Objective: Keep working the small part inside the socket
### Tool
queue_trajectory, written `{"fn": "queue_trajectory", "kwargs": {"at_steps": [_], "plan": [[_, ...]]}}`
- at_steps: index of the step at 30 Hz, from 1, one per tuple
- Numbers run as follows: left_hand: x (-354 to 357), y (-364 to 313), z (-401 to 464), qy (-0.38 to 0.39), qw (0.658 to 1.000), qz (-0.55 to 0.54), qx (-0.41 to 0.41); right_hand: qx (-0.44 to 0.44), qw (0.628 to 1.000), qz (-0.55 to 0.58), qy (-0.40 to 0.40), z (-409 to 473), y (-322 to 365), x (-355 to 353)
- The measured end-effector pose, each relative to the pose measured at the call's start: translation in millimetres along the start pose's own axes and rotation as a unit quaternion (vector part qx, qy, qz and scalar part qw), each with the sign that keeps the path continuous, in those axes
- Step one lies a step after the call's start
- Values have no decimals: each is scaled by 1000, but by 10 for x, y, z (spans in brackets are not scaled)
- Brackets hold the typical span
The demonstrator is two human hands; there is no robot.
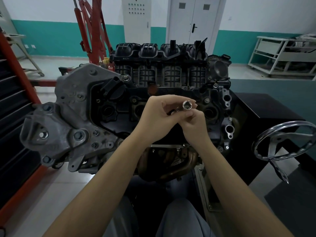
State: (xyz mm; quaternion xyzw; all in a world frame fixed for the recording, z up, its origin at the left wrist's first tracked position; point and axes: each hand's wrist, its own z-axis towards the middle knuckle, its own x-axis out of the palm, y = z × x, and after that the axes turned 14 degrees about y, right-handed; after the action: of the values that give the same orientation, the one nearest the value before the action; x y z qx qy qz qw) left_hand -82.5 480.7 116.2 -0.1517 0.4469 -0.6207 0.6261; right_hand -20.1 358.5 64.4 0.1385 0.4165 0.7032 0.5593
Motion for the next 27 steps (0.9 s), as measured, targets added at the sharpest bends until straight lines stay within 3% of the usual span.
{"fn": "queue_trajectory", "kwargs": {"at_steps": [7,13,20,27], "plan": [[18,49,-14,-51,998,43,4,-23,999,13,-20,9,-63,1],[-38,57,-28,-2,999,-23,22,-33,999,-17,6,-8,-55,-23],[-7,81,-40,-43,998,41,1,-37,999,2,-35,-39,-129,6],[0,56,-40,-5,1000,6,15,-33,999,7,-34,-59,-138,13]]}}
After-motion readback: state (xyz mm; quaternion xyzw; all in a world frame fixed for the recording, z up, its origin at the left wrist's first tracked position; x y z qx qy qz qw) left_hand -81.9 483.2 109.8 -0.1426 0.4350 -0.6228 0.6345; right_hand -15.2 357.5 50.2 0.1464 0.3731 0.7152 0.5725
